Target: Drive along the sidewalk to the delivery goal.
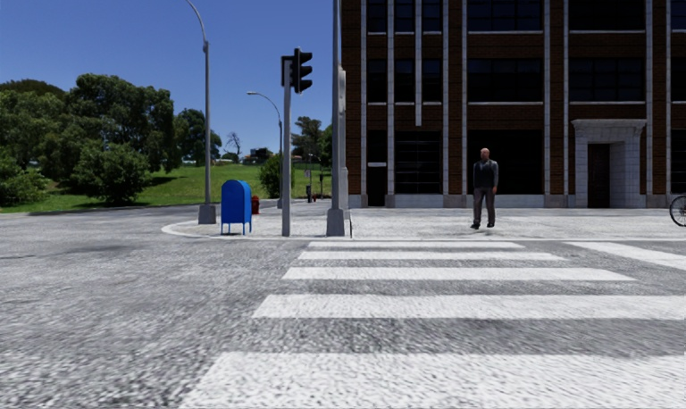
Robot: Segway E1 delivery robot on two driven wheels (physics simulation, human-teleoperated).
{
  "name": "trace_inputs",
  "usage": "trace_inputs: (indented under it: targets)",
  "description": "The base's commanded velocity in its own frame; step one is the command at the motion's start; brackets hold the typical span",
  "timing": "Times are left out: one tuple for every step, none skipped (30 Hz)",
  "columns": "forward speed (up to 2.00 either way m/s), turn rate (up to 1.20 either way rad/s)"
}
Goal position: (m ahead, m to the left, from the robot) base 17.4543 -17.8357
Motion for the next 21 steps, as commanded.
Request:
trace_inputs:
  targets:
    - [2.0,0.0]
    - [2.0,0.0]
    - [2.0,0.0]
    - [2.0,0.0]
    - [2.0,0.0]
    - [2.0,0.0]
    - [2.0,0.0]
    - [2.0,0.0]
    - [2.0,0.0]
    - [2.0,0.0]
    - [2.0,0.0]
    - [2.0,0.0]
    - [2.0,0.0]
    - [2.0,0.0]
    - [2.0,-0.35]
    - [1.95,-0.57]
    - [1.75,-0.55]
    - [1.75,-0.55]
    - [1.65,-0.11]
    - [1.57,-0.01]
    - [1.51,0.0]
